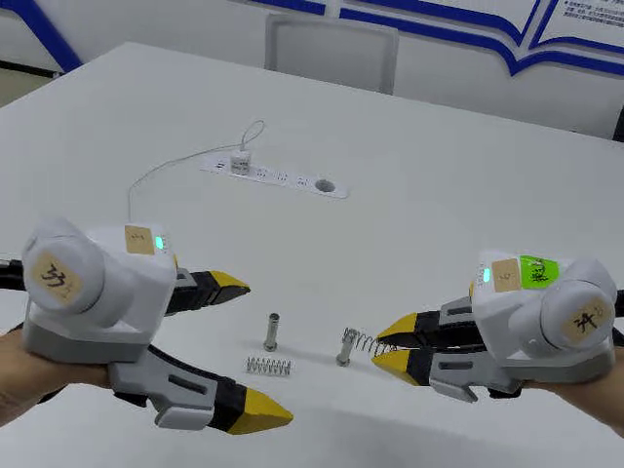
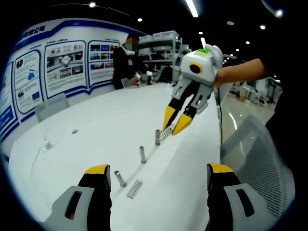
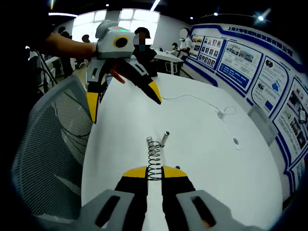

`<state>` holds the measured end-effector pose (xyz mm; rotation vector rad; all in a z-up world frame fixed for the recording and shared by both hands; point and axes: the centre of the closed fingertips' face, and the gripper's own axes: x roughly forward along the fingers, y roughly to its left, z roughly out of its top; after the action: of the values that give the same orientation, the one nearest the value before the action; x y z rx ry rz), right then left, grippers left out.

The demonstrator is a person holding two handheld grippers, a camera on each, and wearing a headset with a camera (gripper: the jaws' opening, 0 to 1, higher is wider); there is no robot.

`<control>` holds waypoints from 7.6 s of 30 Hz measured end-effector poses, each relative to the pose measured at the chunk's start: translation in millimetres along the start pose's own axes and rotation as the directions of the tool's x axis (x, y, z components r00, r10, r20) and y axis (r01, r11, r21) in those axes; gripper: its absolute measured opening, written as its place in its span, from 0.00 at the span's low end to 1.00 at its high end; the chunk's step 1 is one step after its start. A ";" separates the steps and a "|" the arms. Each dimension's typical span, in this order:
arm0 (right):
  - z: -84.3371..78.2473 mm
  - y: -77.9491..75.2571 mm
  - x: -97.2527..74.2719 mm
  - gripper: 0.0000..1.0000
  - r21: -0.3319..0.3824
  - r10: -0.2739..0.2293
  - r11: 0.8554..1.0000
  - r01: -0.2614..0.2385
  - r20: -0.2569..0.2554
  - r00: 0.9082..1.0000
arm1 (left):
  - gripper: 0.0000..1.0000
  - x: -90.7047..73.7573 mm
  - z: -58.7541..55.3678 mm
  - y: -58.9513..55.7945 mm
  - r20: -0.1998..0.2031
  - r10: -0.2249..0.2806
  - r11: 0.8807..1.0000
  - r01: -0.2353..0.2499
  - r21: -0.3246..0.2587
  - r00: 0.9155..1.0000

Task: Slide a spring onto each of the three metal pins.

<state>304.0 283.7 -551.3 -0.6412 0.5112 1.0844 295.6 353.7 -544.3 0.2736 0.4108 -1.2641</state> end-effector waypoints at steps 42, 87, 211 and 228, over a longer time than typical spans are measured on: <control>31.1 44.5 -5.8 0.10 -0.101 0.095 0.991 -0.093 0.019 0.995 | 0.27 21.7 33.2 -39.8 0.097 -0.114 0.988 0.102 0.118 0.989; 27.0 42.2 -3.6 0.12 -0.094 0.131 0.987 -0.128 0.023 0.991 | 0.10 19.3 28.3 -46.4 0.044 -0.160 0.957 0.144 0.251 0.986; -13.8 -68.8 28.8 0.10 0.251 -0.084 0.964 0.084 -0.009 0.996 | 0.82 -53.9 -47.4 49.7 0.009 0.192 0.970 -0.189 -0.150 0.981; -20.7 -60.6 51.6 0.10 0.226 -0.026 0.973 0.037 -0.050 0.998 | 0.85 -50.1 -57.8 52.4 -0.006 0.204 0.961 -0.202 -0.187 0.979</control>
<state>378.2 282.8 -586.8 -0.4724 0.6533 0.9654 325.0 436.0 -575.2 0.1435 0.4745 -1.0182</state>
